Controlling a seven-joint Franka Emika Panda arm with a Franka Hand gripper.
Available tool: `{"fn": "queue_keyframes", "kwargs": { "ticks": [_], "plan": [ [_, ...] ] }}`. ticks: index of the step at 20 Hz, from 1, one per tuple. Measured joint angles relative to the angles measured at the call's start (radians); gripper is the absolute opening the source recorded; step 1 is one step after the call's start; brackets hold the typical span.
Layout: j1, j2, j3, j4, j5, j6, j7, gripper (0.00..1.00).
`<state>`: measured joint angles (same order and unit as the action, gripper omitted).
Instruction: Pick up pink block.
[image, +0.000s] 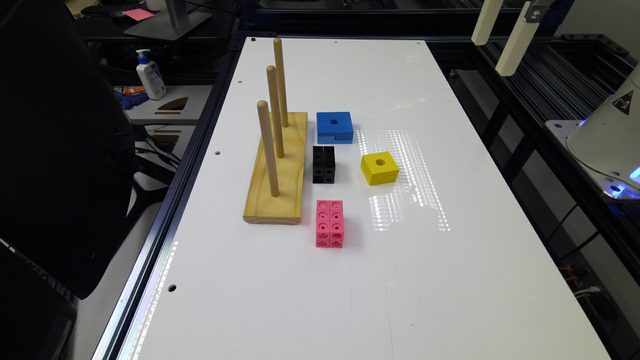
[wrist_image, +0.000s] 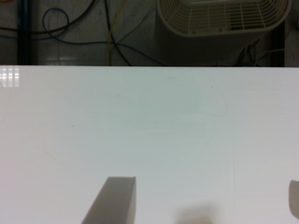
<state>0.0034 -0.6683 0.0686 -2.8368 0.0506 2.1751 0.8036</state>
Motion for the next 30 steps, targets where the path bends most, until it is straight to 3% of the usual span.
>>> {"fn": "queue_keyframes", "kwargs": {
  "ticks": [17, 30],
  "plan": [
    [0.002, -0.006, 0.002, -0.002, 0.0002, 0.0, 0.0, 1.0],
    [0.019, -0.005, 0.004, 0.0, 0.0049, 0.014, 0.006, 1.0]
  ]
}}
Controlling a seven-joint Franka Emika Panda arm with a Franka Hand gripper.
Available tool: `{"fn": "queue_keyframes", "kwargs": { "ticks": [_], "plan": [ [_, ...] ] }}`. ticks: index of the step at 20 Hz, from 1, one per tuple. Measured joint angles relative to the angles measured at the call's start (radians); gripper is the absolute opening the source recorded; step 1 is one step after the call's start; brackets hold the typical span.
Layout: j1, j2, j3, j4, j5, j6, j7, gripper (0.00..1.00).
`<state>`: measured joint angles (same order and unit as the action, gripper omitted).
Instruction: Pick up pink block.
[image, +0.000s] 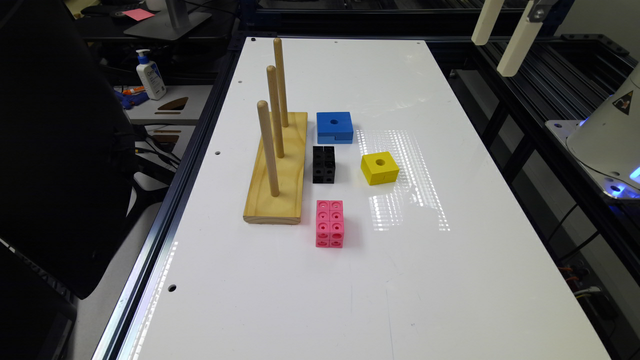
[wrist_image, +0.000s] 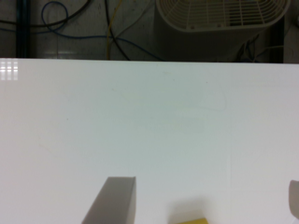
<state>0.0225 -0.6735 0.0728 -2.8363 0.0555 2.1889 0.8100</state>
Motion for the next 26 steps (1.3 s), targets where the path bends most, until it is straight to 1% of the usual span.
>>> {"fn": "queue_keyframes", "kwargs": {
  "ticks": [2, 5, 6, 8, 9, 12, 14, 16, 22, 24, 26],
  "plan": [
    [0.006, 0.001, 0.002, 0.0, 0.0056, 0.007, 0.003, 1.0],
    [0.019, 0.006, 0.019, 0.001, 0.0178, 0.023, 0.024, 1.0],
    [0.023, 0.009, 0.026, 0.001, 0.0203, 0.029, 0.033, 1.0],
    [0.028, 0.018, 0.037, 0.003, 0.0235, 0.042, 0.046, 1.0],
    [0.03, 0.023, 0.04, 0.005, 0.0244, 0.048, 0.051, 1.0],
    [0.039, 0.05, 0.051, 0.021, 0.0279, 0.068, 0.068, 1.0],
    [0.044, 0.076, 0.059, 0.042, 0.0292, 0.076, 0.081, 1.0],
    [0.047, 0.108, 0.067, 0.066, 0.0297, 0.084, 0.092, 1.0],
    [0.047, 0.216, 0.09, 0.151, 0.0306, 0.093, 0.116, 1.0],
    [0.047, 0.242, 0.094, 0.172, 0.0306, 0.093, 0.12, 1.0],
    [0.047, 0.267, 0.102, 0.195, 0.031, 0.093, 0.129, 1.0]
  ]
}}
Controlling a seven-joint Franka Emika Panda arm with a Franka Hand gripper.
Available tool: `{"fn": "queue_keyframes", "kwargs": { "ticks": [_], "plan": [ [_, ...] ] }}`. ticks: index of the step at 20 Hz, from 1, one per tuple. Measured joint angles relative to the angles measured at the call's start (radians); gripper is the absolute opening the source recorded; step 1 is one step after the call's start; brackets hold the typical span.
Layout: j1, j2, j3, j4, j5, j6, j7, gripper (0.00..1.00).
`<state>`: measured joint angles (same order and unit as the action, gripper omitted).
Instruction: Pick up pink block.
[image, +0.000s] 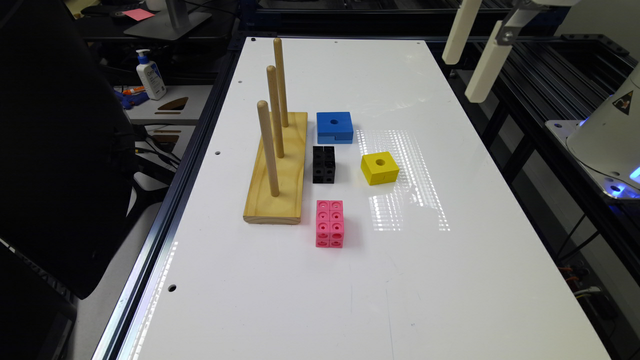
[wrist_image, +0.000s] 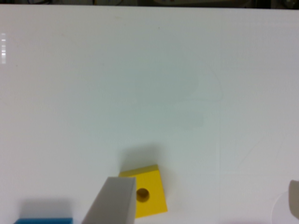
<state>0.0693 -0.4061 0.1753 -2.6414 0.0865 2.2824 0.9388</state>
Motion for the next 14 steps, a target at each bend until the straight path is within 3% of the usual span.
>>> {"fn": "queue_keyframes", "kwargs": {
  "ticks": [6, 14],
  "plan": [
    [-0.001, 0.063, 0.039, 0.06, 0.0004, 0.0, 0.042, 1.0],
    [-0.001, 0.107, 0.043, 0.104, 0.0004, 0.0, 0.046, 1.0]
  ]
}}
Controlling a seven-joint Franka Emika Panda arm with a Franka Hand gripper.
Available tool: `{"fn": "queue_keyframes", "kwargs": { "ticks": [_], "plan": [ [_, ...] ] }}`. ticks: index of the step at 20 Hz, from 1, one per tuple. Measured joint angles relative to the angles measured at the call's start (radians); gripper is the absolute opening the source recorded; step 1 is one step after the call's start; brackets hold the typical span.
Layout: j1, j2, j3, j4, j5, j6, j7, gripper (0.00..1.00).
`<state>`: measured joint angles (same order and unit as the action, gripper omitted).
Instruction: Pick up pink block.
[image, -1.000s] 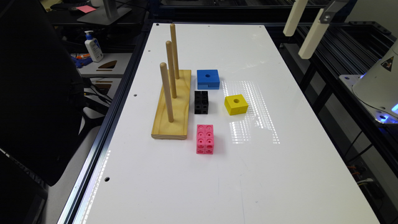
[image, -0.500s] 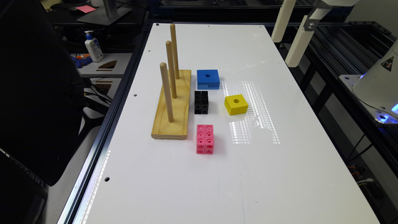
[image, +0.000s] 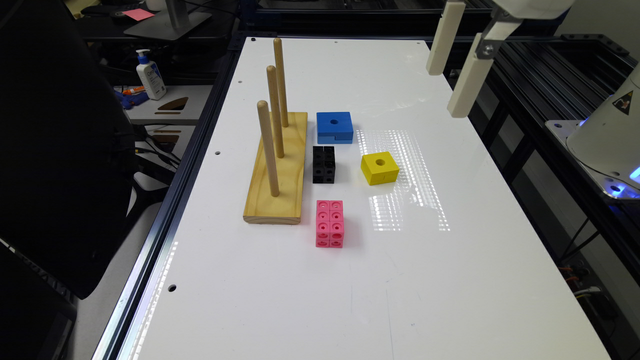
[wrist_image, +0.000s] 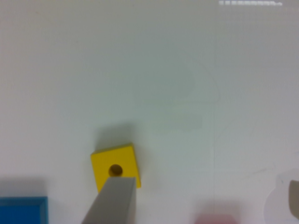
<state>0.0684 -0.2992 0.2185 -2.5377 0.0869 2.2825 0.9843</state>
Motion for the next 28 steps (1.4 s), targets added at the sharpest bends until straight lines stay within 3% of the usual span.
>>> {"fn": "queue_keyframes", "kwargs": {
  "ticks": [9, 17, 28],
  "plan": [
    [0.0, 0.086, 0.024, 0.087, 0.0, 0.004, 0.027, 1.0],
    [-0.002, 0.185, 0.032, 0.182, -0.0019, 0.004, 0.037, 1.0],
    [-0.008, 0.205, 0.032, 0.202, -0.0036, 0.004, 0.037, 1.0]
  ]
}}
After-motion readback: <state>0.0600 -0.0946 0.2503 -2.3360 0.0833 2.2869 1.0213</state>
